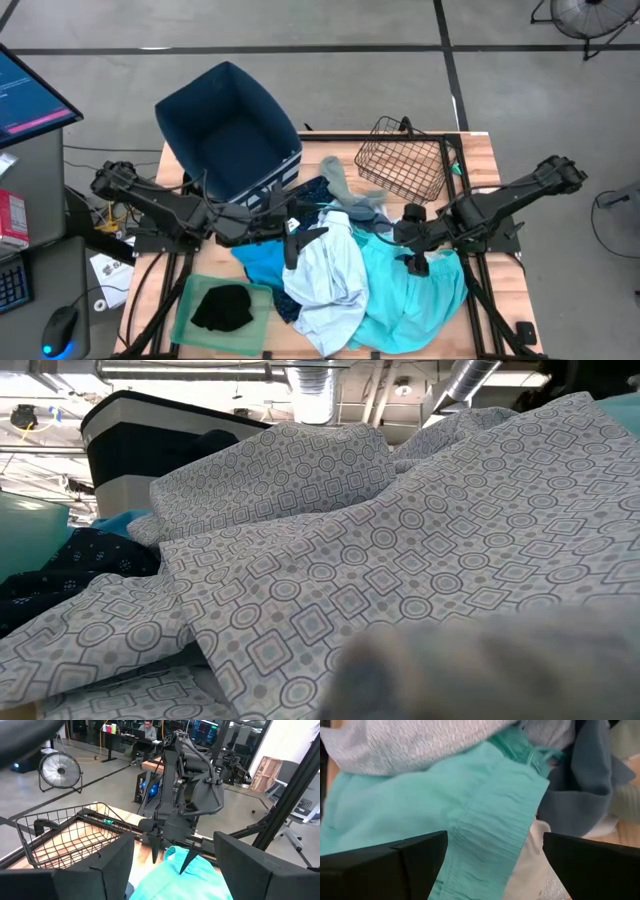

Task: Pick & Place Cloths
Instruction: Put the blue shorts into the black wire basket

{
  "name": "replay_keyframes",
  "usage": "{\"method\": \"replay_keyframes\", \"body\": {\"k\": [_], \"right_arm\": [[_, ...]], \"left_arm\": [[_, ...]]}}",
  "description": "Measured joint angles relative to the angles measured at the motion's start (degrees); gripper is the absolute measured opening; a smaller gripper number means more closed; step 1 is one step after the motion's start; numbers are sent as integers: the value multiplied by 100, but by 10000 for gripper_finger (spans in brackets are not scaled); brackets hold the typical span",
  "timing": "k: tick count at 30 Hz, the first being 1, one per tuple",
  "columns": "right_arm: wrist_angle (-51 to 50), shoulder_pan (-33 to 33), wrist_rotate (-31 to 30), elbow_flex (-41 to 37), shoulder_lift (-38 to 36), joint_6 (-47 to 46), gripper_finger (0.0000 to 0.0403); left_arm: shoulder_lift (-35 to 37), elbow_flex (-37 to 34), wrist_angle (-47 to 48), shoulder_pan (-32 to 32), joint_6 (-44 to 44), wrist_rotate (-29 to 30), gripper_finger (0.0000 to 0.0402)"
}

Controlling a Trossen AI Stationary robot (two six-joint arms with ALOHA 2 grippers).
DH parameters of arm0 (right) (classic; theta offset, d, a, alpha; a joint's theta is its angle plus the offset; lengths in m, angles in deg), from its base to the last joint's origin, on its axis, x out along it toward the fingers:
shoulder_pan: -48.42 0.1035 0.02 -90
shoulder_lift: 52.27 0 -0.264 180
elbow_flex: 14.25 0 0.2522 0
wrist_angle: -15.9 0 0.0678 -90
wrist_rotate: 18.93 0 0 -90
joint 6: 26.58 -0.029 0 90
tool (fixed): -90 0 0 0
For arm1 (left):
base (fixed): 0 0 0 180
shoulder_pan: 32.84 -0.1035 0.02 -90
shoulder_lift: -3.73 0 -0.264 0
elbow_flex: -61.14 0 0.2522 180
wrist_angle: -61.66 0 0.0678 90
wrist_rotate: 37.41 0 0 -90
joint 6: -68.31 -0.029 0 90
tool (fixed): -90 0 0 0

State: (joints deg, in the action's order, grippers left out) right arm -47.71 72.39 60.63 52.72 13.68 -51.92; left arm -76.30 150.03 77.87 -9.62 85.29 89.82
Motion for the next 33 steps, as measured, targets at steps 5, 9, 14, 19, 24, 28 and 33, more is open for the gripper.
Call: {"method": "replay_keyframes", "body": {"k": [5, 9, 14, 19, 24, 28, 33], "right_arm": [[-48, 0, 11, -131, 0, 117, 321], [-4, -4, 202, -134, 0, 196, 318], [-32, -2, 333, -134, 0, 195, 300], [356, -2, 184, -130, 85, 287, 259], [542, -2, 323, -126, 305, 387, 95], [537, 2, 541, -131, 385, 401, 18], [285, 49, 782, 379, 267, 356, 5]], "left_arm": [[0, 0, 0, 75, -3, 2, 253], [-59, 0, 23, 88, -25, -20, 253], [-94, 2, 2, 118, -30, -41, 253], [-132, 7, -1, 90, -34, -44, 253], [-143, 2, 1, 90, -10, -50, 253], [-109, 2, 3, 90, -2, -44, 253], [-108, 2, 8, 92, -7, -37, 250]]}}
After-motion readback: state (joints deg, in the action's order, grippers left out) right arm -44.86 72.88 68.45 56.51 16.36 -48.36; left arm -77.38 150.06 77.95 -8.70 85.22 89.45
